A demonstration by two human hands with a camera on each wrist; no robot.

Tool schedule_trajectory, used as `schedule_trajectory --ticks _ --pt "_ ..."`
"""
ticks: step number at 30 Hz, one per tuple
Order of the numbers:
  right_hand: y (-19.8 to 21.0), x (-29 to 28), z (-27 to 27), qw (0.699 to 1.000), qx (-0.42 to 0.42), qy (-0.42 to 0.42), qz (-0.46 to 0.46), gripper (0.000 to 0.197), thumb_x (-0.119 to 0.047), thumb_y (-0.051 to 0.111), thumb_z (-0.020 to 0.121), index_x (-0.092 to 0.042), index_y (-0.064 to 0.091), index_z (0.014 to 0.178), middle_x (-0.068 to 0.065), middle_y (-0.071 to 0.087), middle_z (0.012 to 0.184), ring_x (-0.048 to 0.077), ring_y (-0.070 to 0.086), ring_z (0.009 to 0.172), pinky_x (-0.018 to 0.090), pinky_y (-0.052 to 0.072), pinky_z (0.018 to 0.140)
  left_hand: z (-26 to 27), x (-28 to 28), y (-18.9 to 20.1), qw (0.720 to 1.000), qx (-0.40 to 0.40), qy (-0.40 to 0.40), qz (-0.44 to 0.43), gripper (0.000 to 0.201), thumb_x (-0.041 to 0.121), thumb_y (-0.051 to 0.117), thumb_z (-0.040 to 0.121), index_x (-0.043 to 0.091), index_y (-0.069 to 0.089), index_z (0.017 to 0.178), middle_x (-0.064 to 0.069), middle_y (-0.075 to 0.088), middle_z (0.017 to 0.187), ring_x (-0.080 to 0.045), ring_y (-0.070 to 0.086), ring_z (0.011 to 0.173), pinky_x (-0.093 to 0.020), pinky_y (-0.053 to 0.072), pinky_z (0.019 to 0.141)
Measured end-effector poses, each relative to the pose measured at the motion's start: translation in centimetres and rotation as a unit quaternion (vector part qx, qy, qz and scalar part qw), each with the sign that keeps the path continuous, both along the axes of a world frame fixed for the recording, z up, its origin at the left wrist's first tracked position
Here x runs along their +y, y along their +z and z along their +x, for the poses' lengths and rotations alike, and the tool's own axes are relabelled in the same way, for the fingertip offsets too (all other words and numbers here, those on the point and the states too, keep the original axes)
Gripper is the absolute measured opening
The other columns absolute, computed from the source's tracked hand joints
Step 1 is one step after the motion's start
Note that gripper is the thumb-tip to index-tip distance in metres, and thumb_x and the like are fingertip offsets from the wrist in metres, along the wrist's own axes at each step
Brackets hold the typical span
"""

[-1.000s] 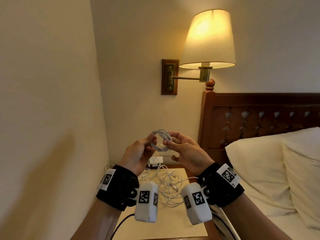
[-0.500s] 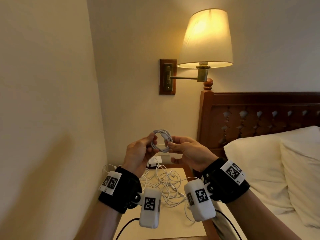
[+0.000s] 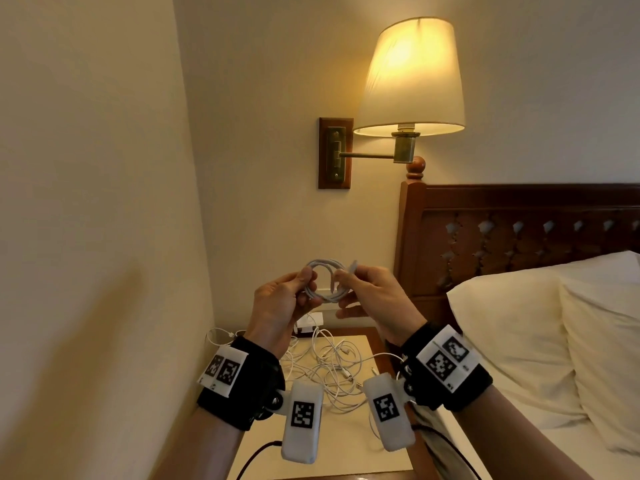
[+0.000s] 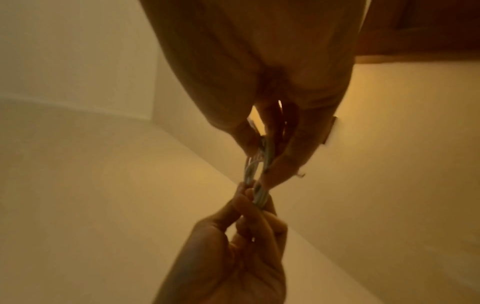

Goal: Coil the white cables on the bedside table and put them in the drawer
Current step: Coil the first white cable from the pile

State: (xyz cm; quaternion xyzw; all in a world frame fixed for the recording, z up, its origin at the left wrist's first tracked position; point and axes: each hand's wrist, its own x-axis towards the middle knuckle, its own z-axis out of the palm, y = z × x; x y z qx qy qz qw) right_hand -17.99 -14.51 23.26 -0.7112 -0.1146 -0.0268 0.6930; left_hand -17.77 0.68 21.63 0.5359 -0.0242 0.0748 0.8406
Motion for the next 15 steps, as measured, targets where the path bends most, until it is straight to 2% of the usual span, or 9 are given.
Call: schedule_trajectory --ticks 2,5,8,12,15 --pt "-0.3 0.2 0.0 0.997 -0.051 -0.058 -0.005 0.015 -0.017 0.063 0.093 -0.009 0.065 0.105 0.016 0.067 0.091 0.022 0.069 0.068 0.036 0.059 0.061 0.0 0.1 -0.3 1.000 -0.002 -0.005 -0.002 0.018 0.015 0.060 0.093 0.000 0.070 0.094 -0.004 0.059 0.068 -0.006 0.052 0.050 -0.020 0.054 0.055" --pt "-0.6 0.6 0.0 0.991 -0.084 -0.103 -0.014 0.012 -0.013 0.061 0.093 -0.005 0.064 0.102 0.013 0.070 0.086 0.024 0.072 0.068 0.038 0.061 0.061 0.0 0.1 -0.6 1.000 -0.015 -0.018 -0.022 0.020 0.016 0.055 0.096 0.001 0.068 0.096 -0.004 0.058 0.069 -0.007 0.050 0.052 -0.021 0.054 0.057" --pt "-0.5 0.8 0.0 0.995 -0.045 -0.079 0.043 0.013 -0.013 0.058 0.095 -0.002 0.060 0.102 0.014 0.072 0.087 0.023 0.073 0.072 0.033 0.061 0.061 0.0 0.3 -0.9 0.997 -0.020 -0.041 -0.062 0.021 0.016 0.052 0.097 0.001 0.066 0.095 -0.003 0.057 0.069 -0.006 0.048 0.050 -0.021 0.052 0.055" --pt "-0.2 0.6 0.0 0.989 0.025 -0.016 0.146 0.014 -0.011 0.057 0.096 0.002 0.059 0.102 0.016 0.073 0.083 0.024 0.071 0.068 0.030 0.060 0.060 0.1 0.7 -1.1 0.987 -0.018 -0.077 -0.142 0.023 0.017 0.050 0.098 0.003 0.065 0.088 -0.002 0.057 0.068 -0.005 0.044 0.048 -0.019 0.051 0.051" --pt "-0.5 0.4 0.2 0.992 0.009 0.000 0.128 0.012 -0.010 0.060 0.094 0.000 0.059 0.100 0.016 0.072 0.084 0.023 0.069 0.068 0.030 0.059 0.062 0.1 1.1 -1.7 0.984 -0.022 -0.099 -0.147 0.023 0.019 0.050 0.098 0.004 0.065 0.091 -0.002 0.056 0.071 -0.006 0.043 0.050 -0.019 0.049 0.050"
